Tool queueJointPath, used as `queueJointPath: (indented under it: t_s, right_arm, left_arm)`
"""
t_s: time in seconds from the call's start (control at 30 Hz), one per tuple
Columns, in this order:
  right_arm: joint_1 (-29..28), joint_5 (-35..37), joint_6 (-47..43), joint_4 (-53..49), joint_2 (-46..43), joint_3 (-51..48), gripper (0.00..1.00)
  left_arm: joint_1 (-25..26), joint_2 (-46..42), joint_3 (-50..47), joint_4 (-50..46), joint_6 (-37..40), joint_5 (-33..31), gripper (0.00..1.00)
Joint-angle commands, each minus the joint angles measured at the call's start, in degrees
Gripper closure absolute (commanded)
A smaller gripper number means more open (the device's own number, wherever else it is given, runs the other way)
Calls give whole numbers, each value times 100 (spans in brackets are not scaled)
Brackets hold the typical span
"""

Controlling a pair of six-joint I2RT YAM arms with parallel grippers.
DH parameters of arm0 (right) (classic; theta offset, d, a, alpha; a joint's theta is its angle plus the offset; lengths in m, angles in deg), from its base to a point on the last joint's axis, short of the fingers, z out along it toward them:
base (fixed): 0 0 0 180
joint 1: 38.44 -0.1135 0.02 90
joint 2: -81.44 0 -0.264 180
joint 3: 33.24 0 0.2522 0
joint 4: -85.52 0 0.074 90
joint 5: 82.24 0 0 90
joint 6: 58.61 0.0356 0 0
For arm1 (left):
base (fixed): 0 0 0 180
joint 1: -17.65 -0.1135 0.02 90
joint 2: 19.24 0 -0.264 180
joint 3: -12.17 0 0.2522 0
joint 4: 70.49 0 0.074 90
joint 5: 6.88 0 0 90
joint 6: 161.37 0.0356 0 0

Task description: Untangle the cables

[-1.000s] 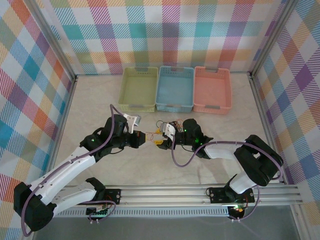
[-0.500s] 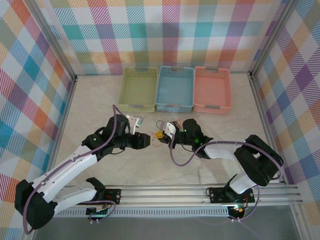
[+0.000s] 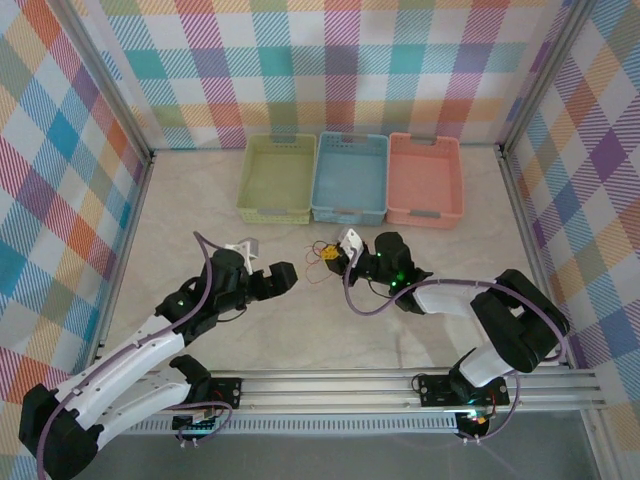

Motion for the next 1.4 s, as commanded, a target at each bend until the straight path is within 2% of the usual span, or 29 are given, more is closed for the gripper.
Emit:
queueJointPath:
  t_s: [0.0, 0.13, 0.27, 0.37, 0.47, 0.63, 0.7, 0.97, 1.13, 1.37]
  right_arm:
    - [-11, -210, 165, 627, -163, -179, 100]
    - [-9, -399, 126, 773, -174, -241, 100]
    - [-6, -540, 82, 855, -182, -270, 100]
    - [-9, -606, 66, 917, -189, -300, 100]
    - [-9, -692, 8, 899, -182, -300, 100]
    - [-8, -773, -33, 894, -191, -305, 100]
    - [-9, -808, -43, 901, -182, -301, 100]
    - [-13, -933, -52, 902, -173, -288, 100]
    - [-9, -882, -78, 841, -178, -274, 100]
    - [-9, -862, -93, 793, -173, -252, 100]
  left_arm:
    - [47, -20, -158, 832, -1109, -343, 5]
    - [47, 190, -394, 1521, -1776, -546, 8]
    - [47, 586, -212, 1811, -1917, -552, 9]
    - [43, 898, -53, 1934, -1965, -518, 20]
    - [47, 1208, 139, 1996, -2005, -423, 25]
    - [38, 1687, 259, 2211, -2147, -489, 24]
    - [44, 1875, 309, 2325, -2160, -493, 33]
    - [38, 2705, 666, 2599, -2242, -365, 34]
    - [29, 2973, 765, 2734, -2281, -235, 49]
    - [30, 2753, 669, 2572, -2204, -357, 70]
